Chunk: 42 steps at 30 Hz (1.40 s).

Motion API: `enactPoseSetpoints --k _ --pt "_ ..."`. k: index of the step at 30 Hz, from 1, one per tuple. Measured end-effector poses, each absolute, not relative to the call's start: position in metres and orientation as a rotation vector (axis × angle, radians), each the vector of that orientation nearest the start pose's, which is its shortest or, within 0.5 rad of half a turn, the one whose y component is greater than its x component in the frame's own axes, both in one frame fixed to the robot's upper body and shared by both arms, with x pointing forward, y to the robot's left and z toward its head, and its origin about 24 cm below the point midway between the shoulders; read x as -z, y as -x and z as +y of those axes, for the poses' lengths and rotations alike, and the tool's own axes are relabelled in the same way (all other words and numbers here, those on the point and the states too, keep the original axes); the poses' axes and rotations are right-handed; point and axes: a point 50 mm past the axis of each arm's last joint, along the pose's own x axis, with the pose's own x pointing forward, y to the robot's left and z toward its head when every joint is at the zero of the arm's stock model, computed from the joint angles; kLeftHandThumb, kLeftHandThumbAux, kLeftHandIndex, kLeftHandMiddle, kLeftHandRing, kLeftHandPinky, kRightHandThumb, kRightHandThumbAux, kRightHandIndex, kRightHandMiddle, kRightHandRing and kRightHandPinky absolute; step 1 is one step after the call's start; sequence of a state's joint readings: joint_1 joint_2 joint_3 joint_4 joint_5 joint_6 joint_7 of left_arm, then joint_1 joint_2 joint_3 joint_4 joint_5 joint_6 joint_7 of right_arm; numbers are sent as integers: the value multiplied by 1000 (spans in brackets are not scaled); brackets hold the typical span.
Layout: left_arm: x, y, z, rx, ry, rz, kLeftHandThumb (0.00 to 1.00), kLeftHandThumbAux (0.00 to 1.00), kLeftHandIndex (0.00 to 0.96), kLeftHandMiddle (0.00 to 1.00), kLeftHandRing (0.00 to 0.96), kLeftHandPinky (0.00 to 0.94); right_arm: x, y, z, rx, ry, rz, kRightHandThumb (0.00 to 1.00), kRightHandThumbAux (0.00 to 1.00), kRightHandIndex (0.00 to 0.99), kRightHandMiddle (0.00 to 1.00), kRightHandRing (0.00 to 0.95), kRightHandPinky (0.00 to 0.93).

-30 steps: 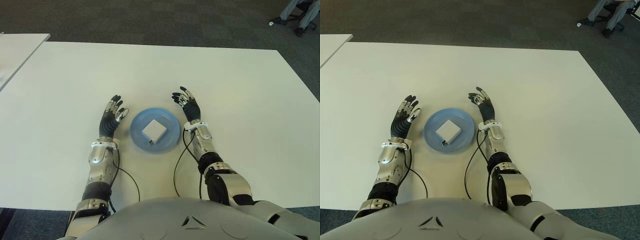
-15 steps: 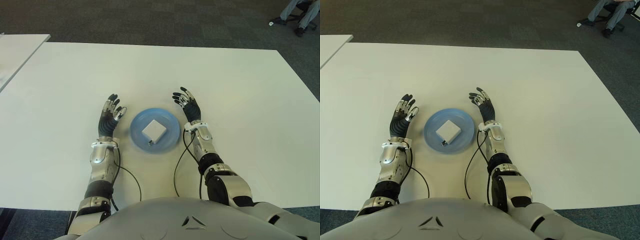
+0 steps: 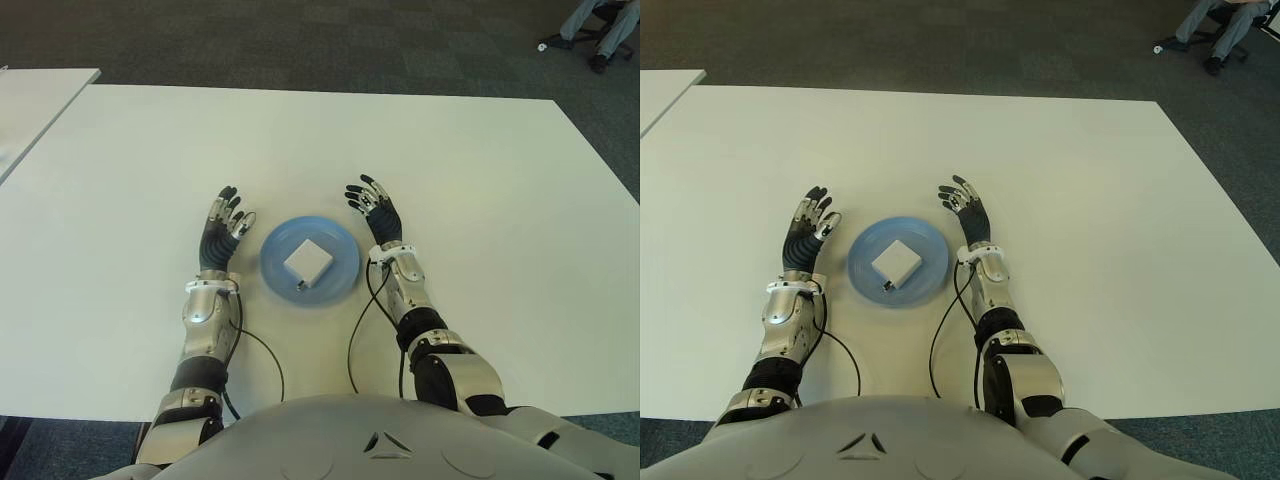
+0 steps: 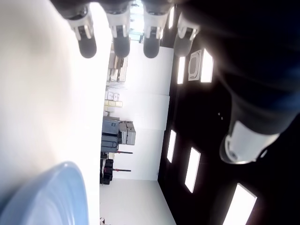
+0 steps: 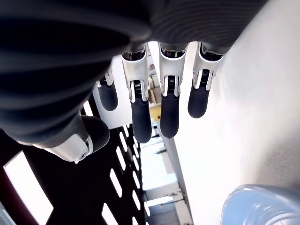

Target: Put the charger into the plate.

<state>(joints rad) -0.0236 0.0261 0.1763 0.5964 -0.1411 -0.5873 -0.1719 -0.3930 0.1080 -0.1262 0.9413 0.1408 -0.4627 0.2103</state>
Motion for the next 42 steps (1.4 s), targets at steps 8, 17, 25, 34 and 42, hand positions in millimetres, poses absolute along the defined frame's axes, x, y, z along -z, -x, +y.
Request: enactPoseSetpoints --k 8,17,25,34,42 --pt "28 -227 190 -65 45 -37 0 616 14 46 29 23 20 -293 -105 -179 -251 88 0 551 146 294 246 193" --pt "29 -227 184 -46 8 -30 0 624 17 48 33 31 18 -291 -110 -185 -232 86 0 552 155 261 223 202" --pt "29 -228 182 -42 -9 -23 0 626 16 50 39 39 19 -288 -114 -189 -224 88 0 560 157 220 191 192" --pt "30 -229 176 -15 -14 -5 0 623 14 50 41 48 18 -288 -114 -195 -220 95 0 553 150 198 176 195" --pt "31 -230 174 -5 -12 6 0 613 12 49 40 46 19 -287 -113 -199 -212 103 0 551 137 197 178 196"
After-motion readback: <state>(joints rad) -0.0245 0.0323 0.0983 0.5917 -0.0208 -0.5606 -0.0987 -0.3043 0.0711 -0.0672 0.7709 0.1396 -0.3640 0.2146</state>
